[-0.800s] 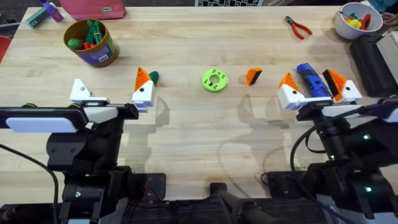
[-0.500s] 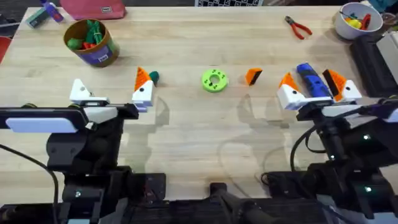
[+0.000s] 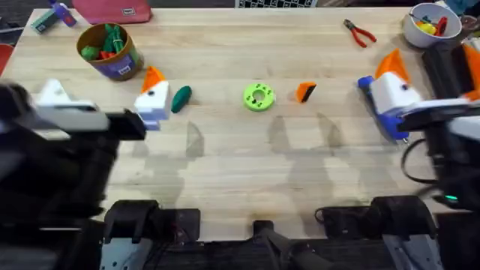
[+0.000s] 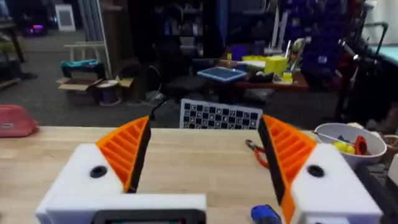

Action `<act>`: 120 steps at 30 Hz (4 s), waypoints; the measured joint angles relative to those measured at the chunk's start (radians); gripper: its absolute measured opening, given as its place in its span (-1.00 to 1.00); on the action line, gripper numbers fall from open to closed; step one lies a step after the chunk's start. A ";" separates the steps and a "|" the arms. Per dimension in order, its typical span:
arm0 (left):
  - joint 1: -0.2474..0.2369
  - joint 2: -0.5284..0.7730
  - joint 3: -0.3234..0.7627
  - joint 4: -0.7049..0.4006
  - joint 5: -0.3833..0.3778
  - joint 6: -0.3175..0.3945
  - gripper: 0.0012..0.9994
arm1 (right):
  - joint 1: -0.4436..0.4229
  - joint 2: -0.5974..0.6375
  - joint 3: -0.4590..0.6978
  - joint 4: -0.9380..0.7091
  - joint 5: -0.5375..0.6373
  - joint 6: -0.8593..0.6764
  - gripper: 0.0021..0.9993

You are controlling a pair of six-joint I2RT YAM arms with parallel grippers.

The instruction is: Pick up the gripper from the table and insert it into the empty holder that is missing its gripper. Then pick up a screw, insert it into the mounting hole, and use the screwdriver to tighten it. Finally, clean up the table by picking up the vegetable and placing it into the bucket.

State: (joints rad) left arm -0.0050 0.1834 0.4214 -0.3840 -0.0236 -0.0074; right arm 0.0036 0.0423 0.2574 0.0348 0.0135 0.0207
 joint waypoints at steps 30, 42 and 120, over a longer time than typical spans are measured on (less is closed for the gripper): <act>0.000 1.222 0.792 -0.568 0.000 0.045 0.97 | 0.000 0.947 0.753 -0.946 0.000 0.000 0.99; 0.000 1.233 0.804 -0.612 0.011 0.253 0.97 | 0.000 1.013 0.754 -0.949 0.000 -0.003 0.99; -0.011 0.969 0.859 -0.800 0.051 0.229 0.78 | 0.000 1.013 0.754 -0.953 0.000 -0.004 0.99</act>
State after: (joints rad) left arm -0.0162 1.1520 1.2805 -1.1842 0.0270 0.2215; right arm 0.0036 1.0557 1.0115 -0.9180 0.0139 0.0166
